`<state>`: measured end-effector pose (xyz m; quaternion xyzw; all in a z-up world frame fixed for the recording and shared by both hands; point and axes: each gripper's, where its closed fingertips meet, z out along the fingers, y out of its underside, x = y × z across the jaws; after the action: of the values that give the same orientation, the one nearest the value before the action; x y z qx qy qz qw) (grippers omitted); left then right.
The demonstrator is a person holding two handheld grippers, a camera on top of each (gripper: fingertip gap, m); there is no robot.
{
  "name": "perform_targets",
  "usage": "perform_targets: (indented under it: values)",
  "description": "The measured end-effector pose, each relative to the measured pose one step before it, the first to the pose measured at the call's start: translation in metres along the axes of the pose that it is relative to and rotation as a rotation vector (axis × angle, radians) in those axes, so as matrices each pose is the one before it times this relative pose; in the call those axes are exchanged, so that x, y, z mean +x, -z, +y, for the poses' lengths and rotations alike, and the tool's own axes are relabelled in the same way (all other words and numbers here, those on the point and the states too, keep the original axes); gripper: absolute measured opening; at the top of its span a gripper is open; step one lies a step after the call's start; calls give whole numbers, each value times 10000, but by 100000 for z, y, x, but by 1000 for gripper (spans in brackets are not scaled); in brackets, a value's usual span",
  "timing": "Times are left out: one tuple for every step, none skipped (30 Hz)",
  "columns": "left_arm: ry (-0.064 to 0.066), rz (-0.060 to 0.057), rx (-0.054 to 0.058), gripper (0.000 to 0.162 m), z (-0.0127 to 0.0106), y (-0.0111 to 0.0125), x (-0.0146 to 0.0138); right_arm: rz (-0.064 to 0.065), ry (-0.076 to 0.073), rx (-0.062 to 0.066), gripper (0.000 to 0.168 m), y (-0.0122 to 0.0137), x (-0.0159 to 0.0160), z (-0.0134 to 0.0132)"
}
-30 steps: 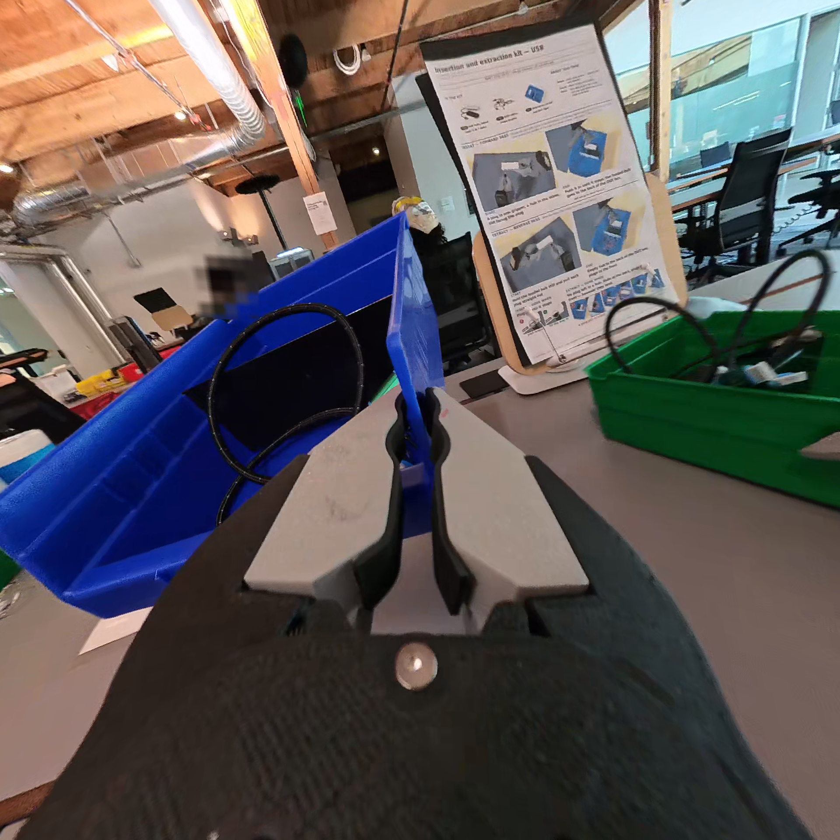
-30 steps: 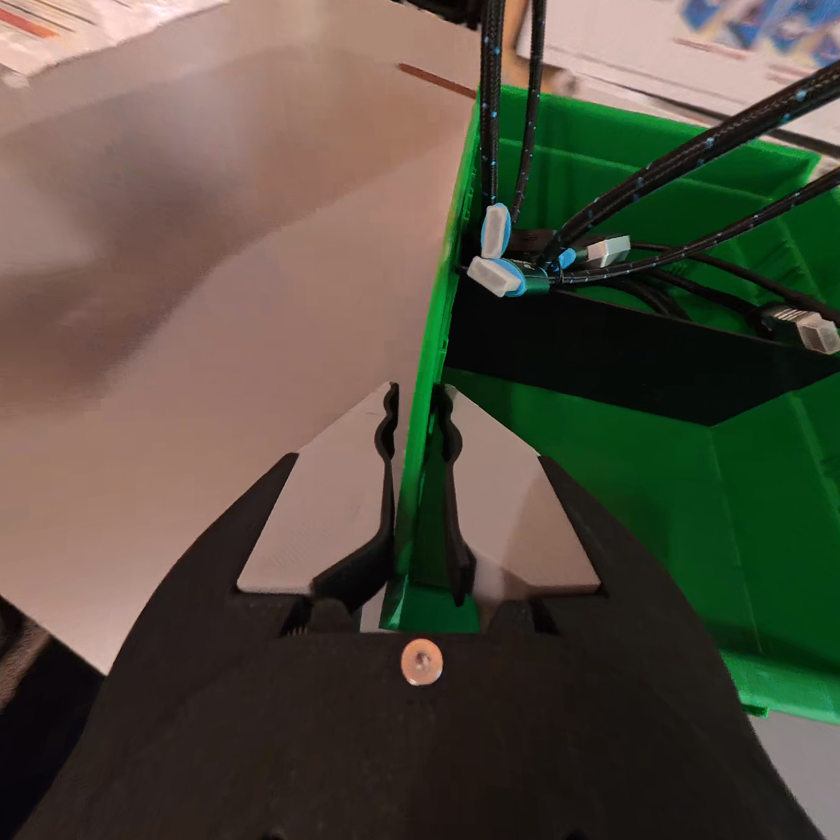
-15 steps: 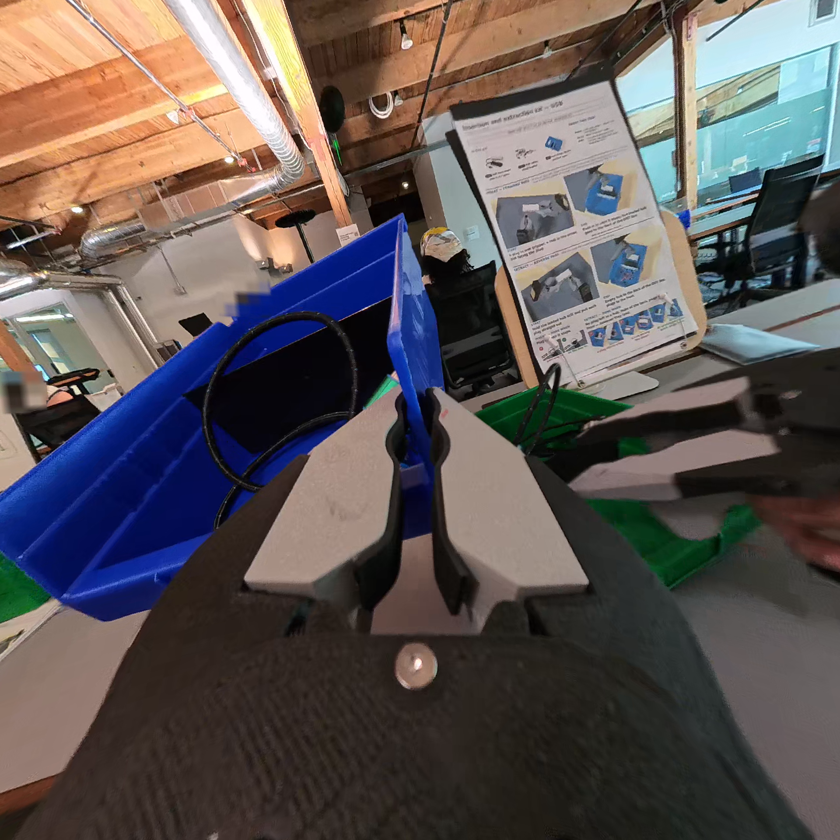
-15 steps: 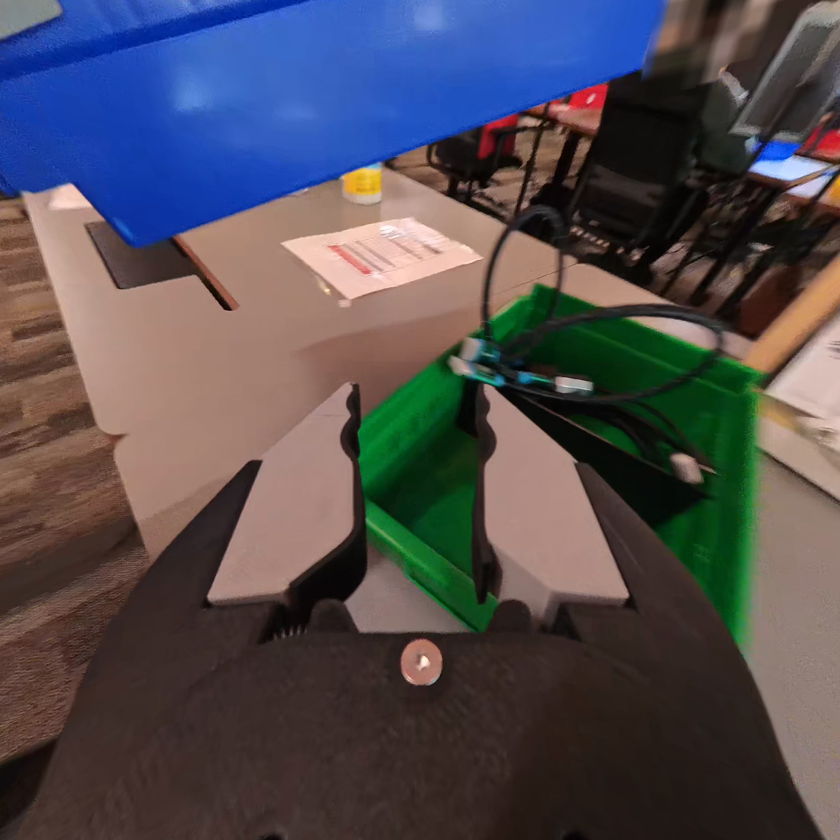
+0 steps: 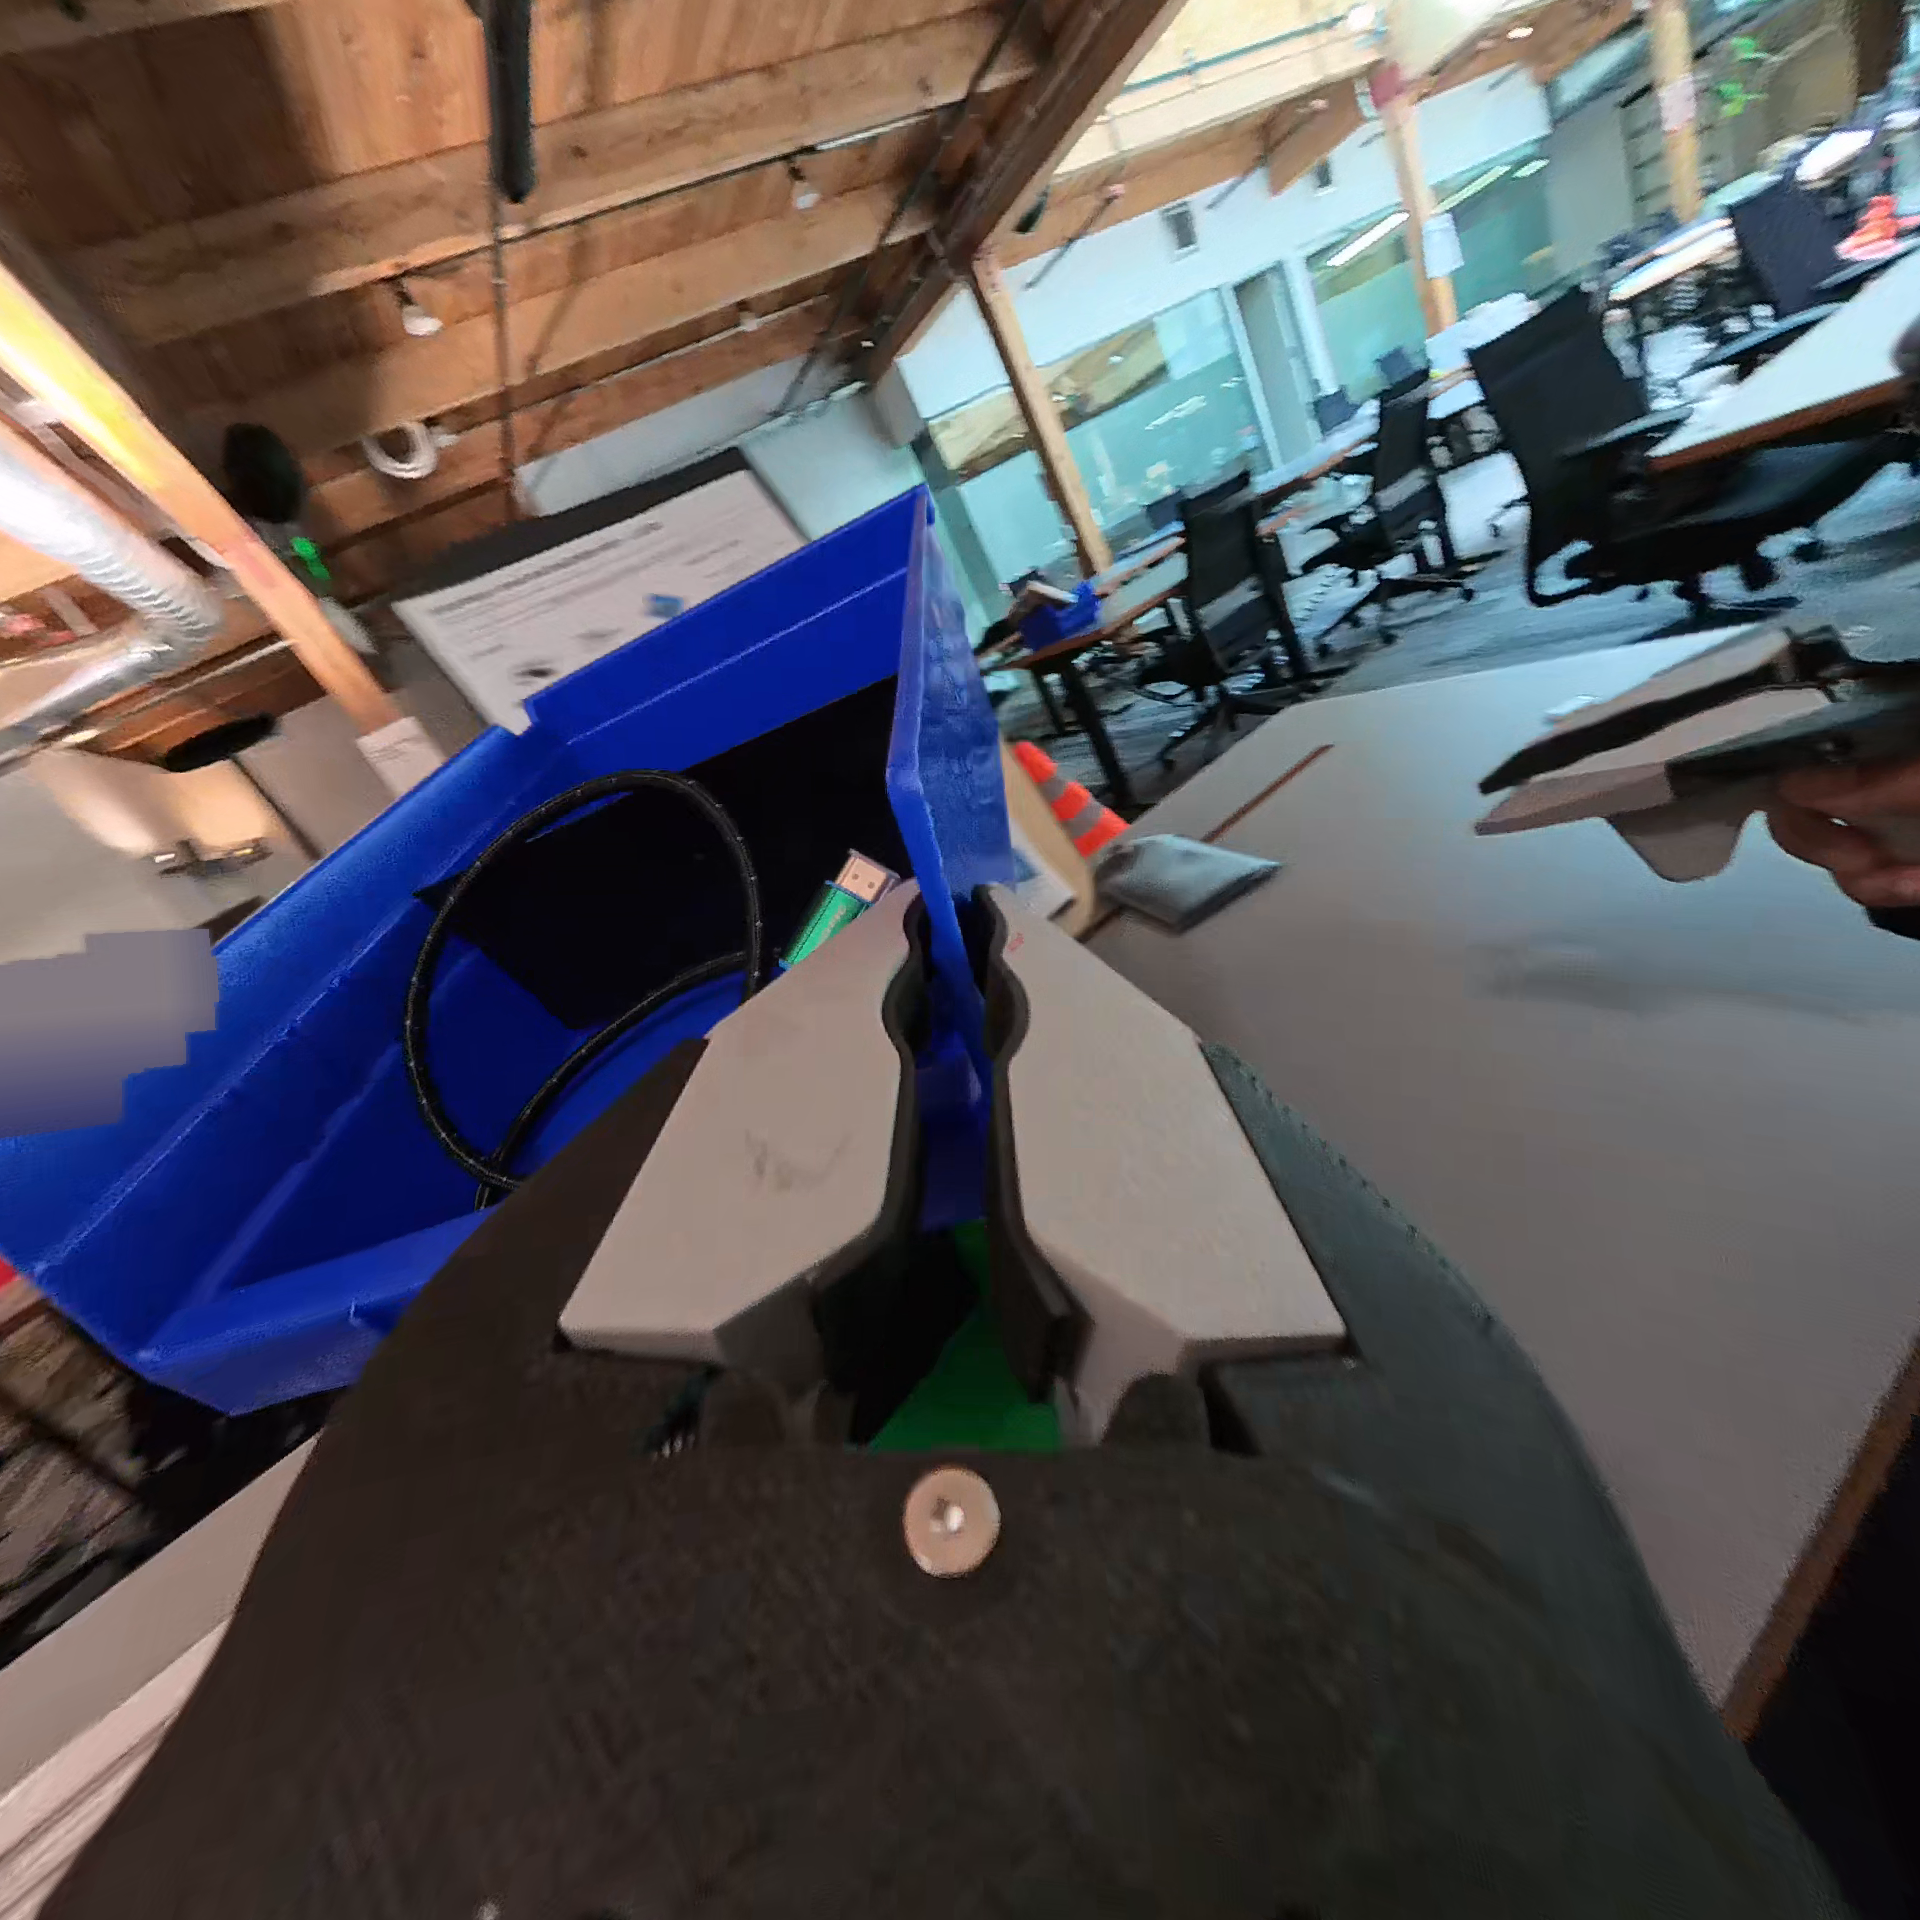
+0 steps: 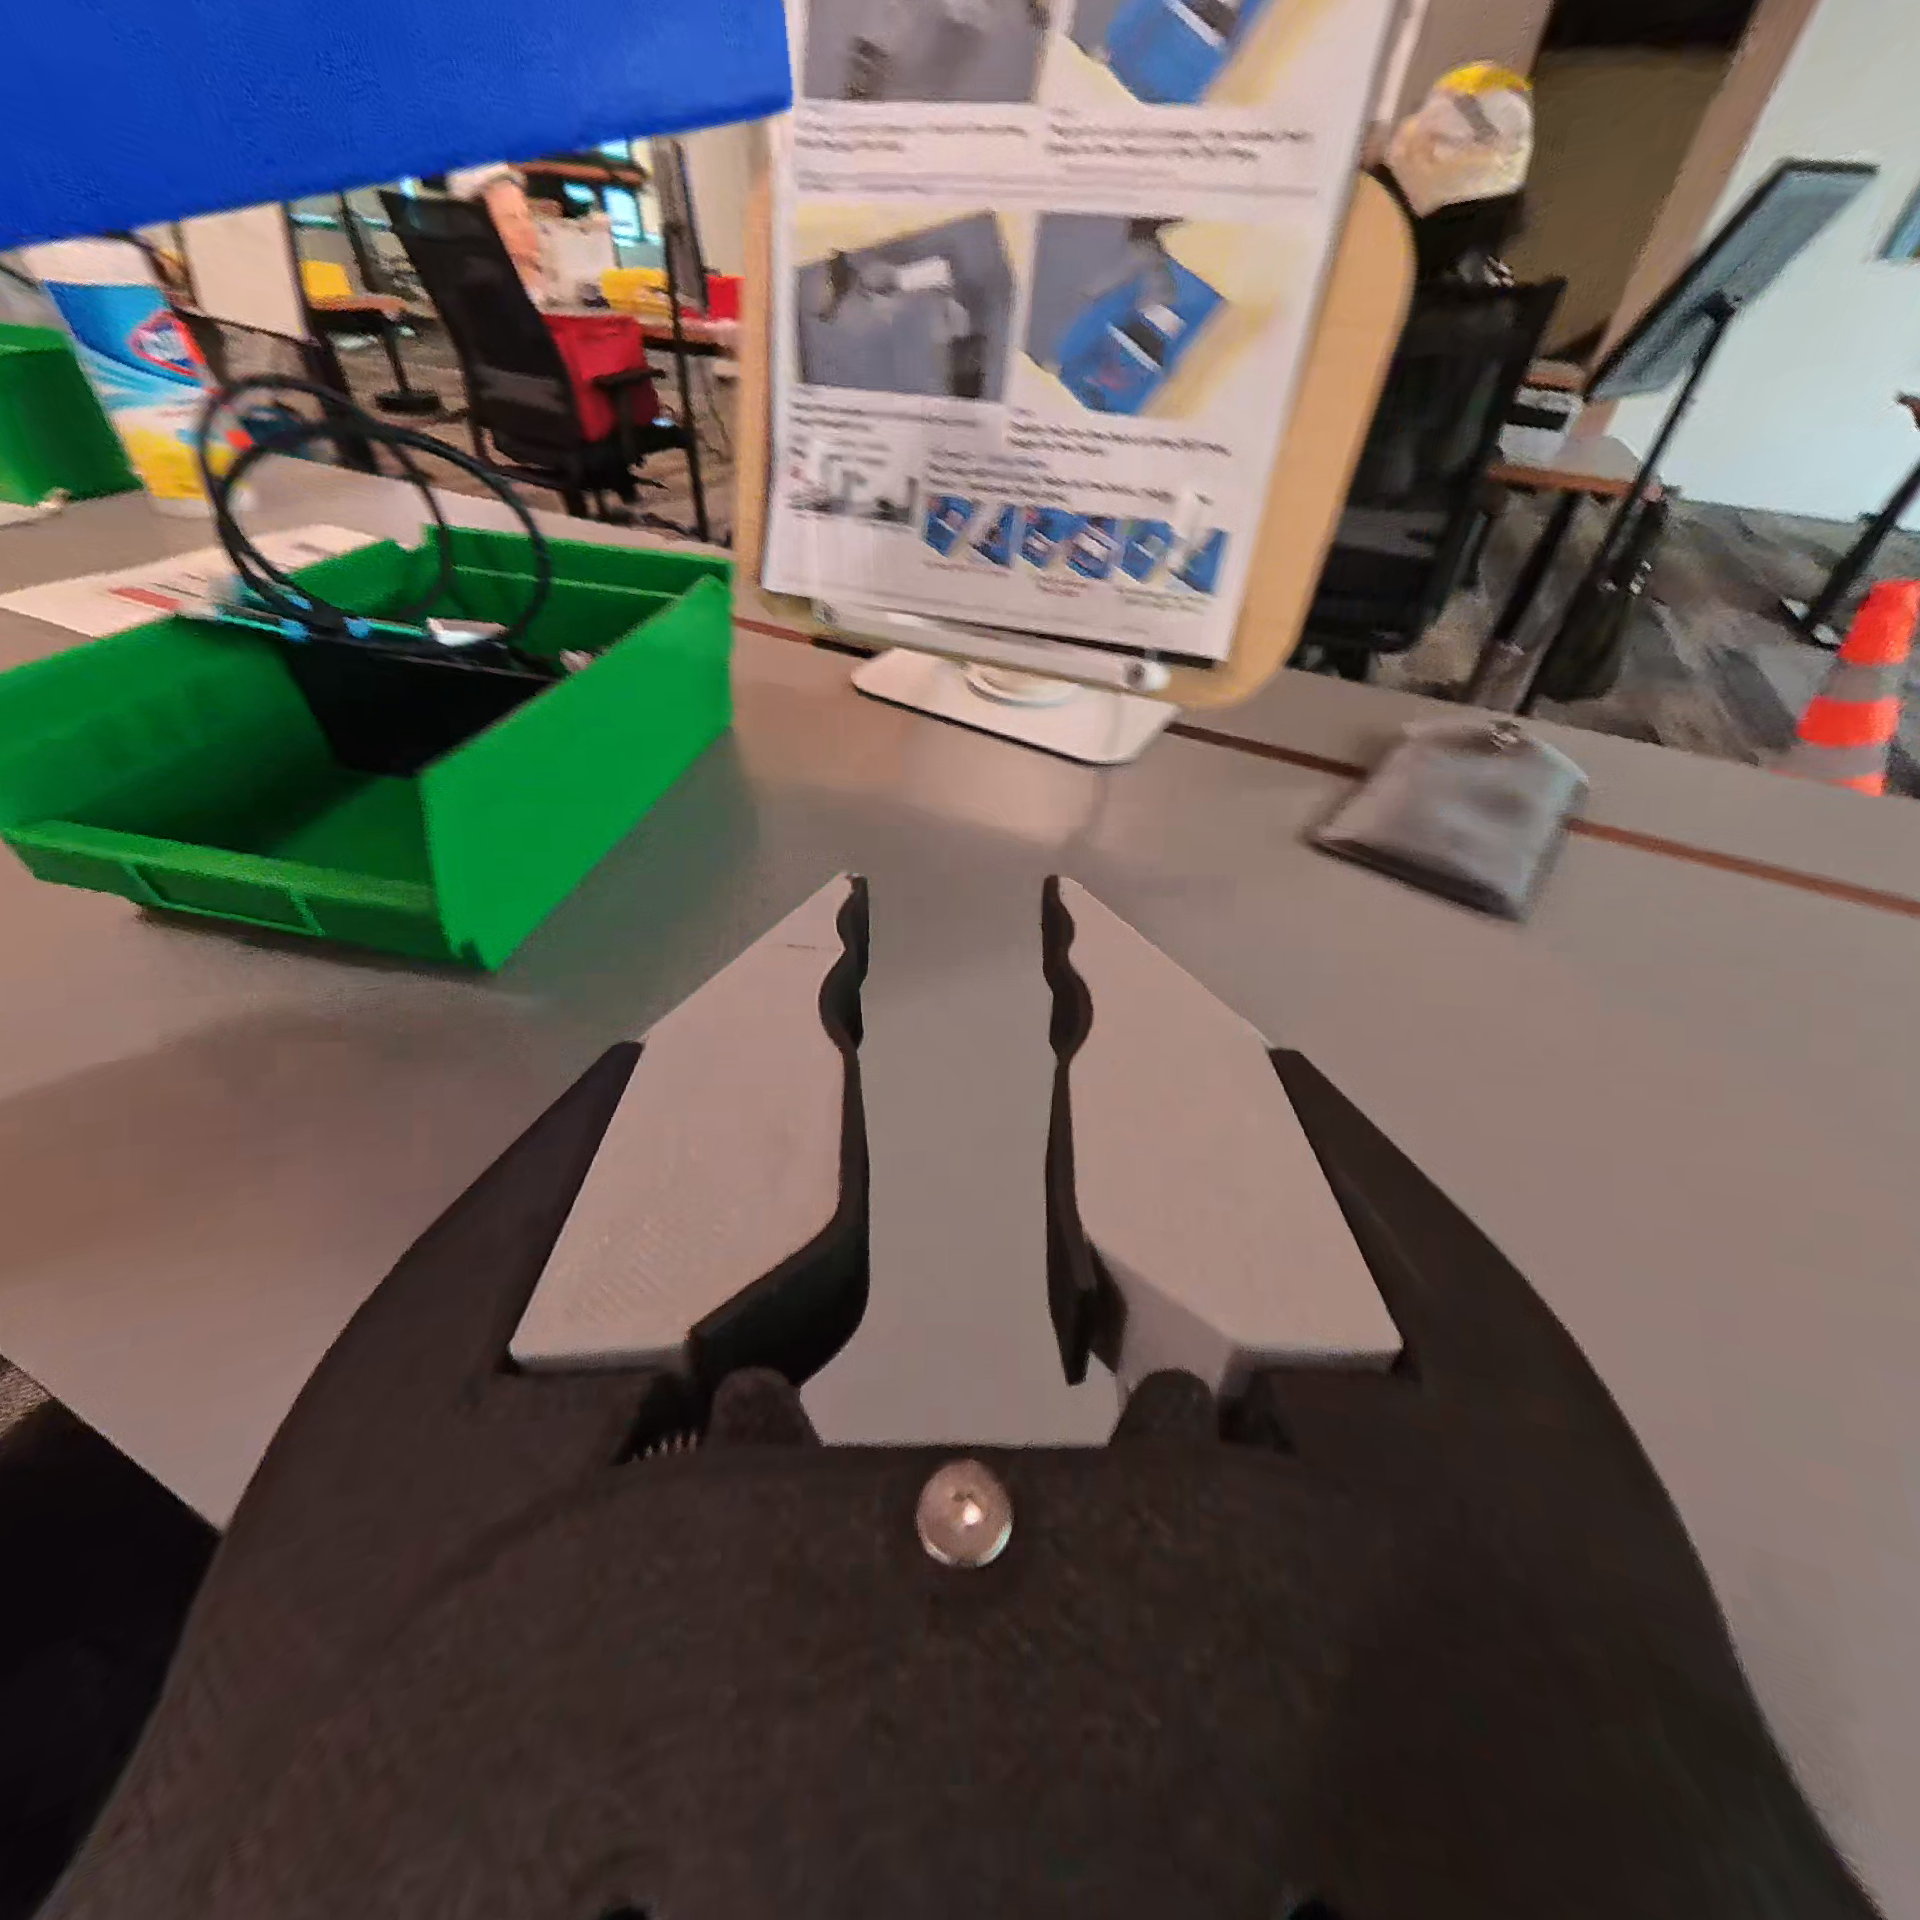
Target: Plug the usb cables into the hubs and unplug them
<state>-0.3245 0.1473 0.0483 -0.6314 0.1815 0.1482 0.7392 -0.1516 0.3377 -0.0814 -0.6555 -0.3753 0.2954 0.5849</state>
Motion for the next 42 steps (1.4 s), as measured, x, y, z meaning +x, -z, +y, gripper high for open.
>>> perform_targets:
  values:
    - [-2,462,-34,3,-275,-1149,1822,187,-55,-116,31,919,1448,528]
    - [46,469,-38,3,-193,-1175,1820,167,-30,-75,31,868,1352,489]
    - [90,459,-32,3,-73,-1192,1807,156,-6,-54,31,806,1291,495]
    - [58,445,-39,4,114,-1173,1785,182,12,-55,31,705,1245,551]
    - [35,421,-48,4,327,-1129,1746,254,2,-39,30,561,1231,599]
    - [44,386,-61,4,538,-1083,1705,255,-4,-23,27,416,1085,642]
    - [61,343,-99,4,684,-1057,1641,179,1,-47,26,278,844,705]
    - [71,299,-159,4,803,-1050,1532,126,-18,-79,25,153,647,760]
    - [81,276,-214,3,895,-1098,1427,97,-38,-88,24,69,535,755]
    - [105,267,-250,3,925,-1164,1333,65,-21,-83,24,4,426,689]
    - [107,256,-256,3,932,-1206,1223,52,28,-69,26,-67,362,632]
    - [95,198,-223,3,903,-1237,1031,88,86,-50,29,-132,358,538]
    - [79,86,-182,4,870,-1246,818,162,140,-60,31,-209,382,473]
    - [85,13,-175,4,813,-1196,625,213,168,-118,31,-262,406,474]
    - [157,113,-136,5,767,-1159,674,188,141,-147,31,-263,327,434]
    - [14,-26,135,4,319,-980,539,107,75,-111,30,-213,158,285]
    - [-195,-136,-20,4,248,-929,338,9,24,-66,31,-145,-9,131]
    - [-91,-20,-169,4,266,-1069,442,-47,5,-45,32,-93,-113,12]
    - [-54,-25,-114,5,97,-1232,334,-38,-7,-12,34,-49,-125,-144]
    - [187,135,-108,6,-3,-1280,352,-9,-31,50,35,-25,-104,-350]
    - [544,616,-180,7,45,-1315,810,-4,-36,102,37,30,-121,-547]
    - [933,764,-369,10,187,-1172,790,19,-6,124,39,98,-79,-694]
    - [1078,760,-64,14,-381,-652,649,96,52,123,39,187,33,-720]
    - [931,664,217,21,-811,197,501,90,125,112,41,249,32,-683]
    - [552,655,372,26,-889,985,632,23,152,61,42,312,-85,-555]
    - [403,383,401,30,-788,1542,383,-57,139,-13,44,333,-254,-421]
    - [273,303,313,41,-522,1891,338,-233,143,-59,47,356,-637,-357]
    - [205,188,175,54,-186,2069,146,-550,158,-102,48,370,-1297,-318]
    - [113,-1,58,62,134,2136,-231,-827,121,-122,53,254,-1980,-330]
    - [61,-277,-6,63,323,2130,-786,-827,29,-114,56,-13,-2224,-391]
    - [52,-423,-63,66,429,2002,-1234,-614,2,-183,51,-384,-2101,-333]
    - [66,-528,-141,71,499,1831,-1582,-319,84,-334,40,-737,-1775,-95]
    - [103,-560,-146,75,482,1622,-1736,29,219,-440,29,-1020,-1282,127]
    - [111,-510,-30,78,310,1421,-1735,356,397,-462,25,-1186,-725,272]
    - [91,-496,86,76,170,1246,-1709,763,579,-422,15,-1098,32,278]
    - [87,-507,99,73,136,1049,-1628,1197,758,-192,5,-720,889,79]
    - [57,-451,42,70,174,864,-1430,1264,816,-265,21,-517,1343,355]
    - [-66,-355,15,69,198,763,-1161,713,727,-589,27,-544,908,1048]
    - [-145,-334,82,70,103,701,-1006,-112,401,-597,36,-505,0,1347]
    - [-113,-260,135,70,65,628,-847,-431,48,-509,47,-448,-183,1405]
    - [-8,-158,87,69,154,547,-701,-194,49,-247,49,-355,465,1071]
    - [73,-95,10,72,283,427,-626,120,106,-212,51,-349,1192,989]
